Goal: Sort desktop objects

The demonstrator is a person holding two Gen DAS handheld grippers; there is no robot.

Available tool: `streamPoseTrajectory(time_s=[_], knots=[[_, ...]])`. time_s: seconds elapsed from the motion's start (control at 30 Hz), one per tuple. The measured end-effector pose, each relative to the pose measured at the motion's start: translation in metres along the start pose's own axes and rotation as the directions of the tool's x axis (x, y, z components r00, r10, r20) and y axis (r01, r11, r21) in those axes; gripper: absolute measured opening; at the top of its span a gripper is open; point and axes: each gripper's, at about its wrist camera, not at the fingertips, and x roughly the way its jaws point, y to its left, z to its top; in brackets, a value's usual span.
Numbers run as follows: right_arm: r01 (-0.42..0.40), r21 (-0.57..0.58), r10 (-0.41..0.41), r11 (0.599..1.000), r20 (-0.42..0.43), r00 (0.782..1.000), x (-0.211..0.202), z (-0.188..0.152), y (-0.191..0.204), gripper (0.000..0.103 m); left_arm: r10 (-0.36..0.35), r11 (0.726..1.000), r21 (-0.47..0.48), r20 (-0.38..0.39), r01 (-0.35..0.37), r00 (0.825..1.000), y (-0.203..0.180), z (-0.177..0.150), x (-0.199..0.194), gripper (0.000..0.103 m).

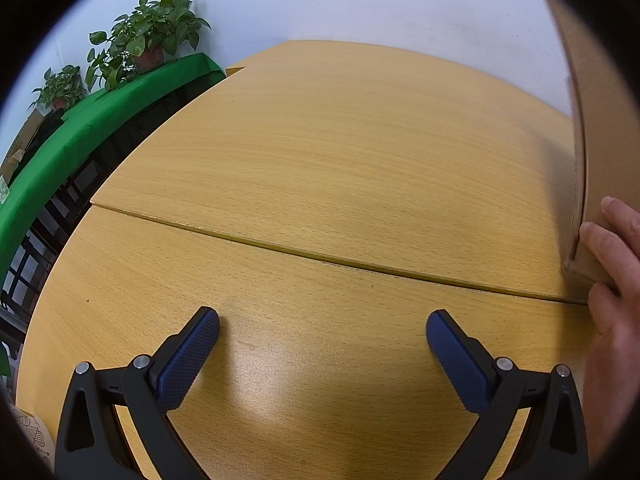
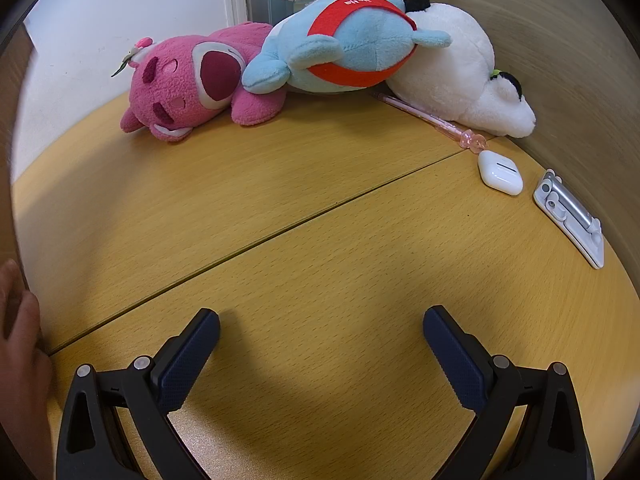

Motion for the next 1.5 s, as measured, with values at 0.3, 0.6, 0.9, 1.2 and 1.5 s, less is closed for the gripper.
streamPoseTrajectory(time_s=[0.3, 0.6, 0.9, 1.2, 1.5], knots=[[-0.001, 0.0, 0.001, 1.0, 0.001, 1.0, 0.0017, 0.0008, 0.0, 0.103, -0.001, 1.0, 0.0, 0.0, 0.001, 1.0, 0.0, -0.0001, 0.0003, 0.103], [-0.002, 0.0, 0.002, 1.0, 0.001, 1.0, 0.0018, 0.0006, 0.0, 0.103, -0.001, 1.0, 0.0, -0.001, 0.001, 1.0, -0.0003, 0.0, 0.0002, 0.103], [-0.002, -0.001, 0.002, 1.0, 0.0, 1.0, 0.0009, 0.0006, 0.0016, 0.103, -0.003, 1.0, 0.0, 0.002, 0.003, 1.0, 0.0009, 0.0, 0.0025, 0.103], [-0.003, -0.001, 0.003, 1.0, 0.001, 1.0, 0.0, 0.0003, 0.0012, 0.103, -0.003, 1.0, 0.001, 0.002, 0.003, 1.0, 0.0003, -0.0002, 0.003, 0.103], [-0.004, -0.001, 0.004, 1.0, 0.0, 1.0, -0.0015, 0.0, 0.0008, 0.103, -0.004, 1.0, 0.001, 0.003, 0.004, 1.0, 0.0, -0.0002, 0.0032, 0.103]])
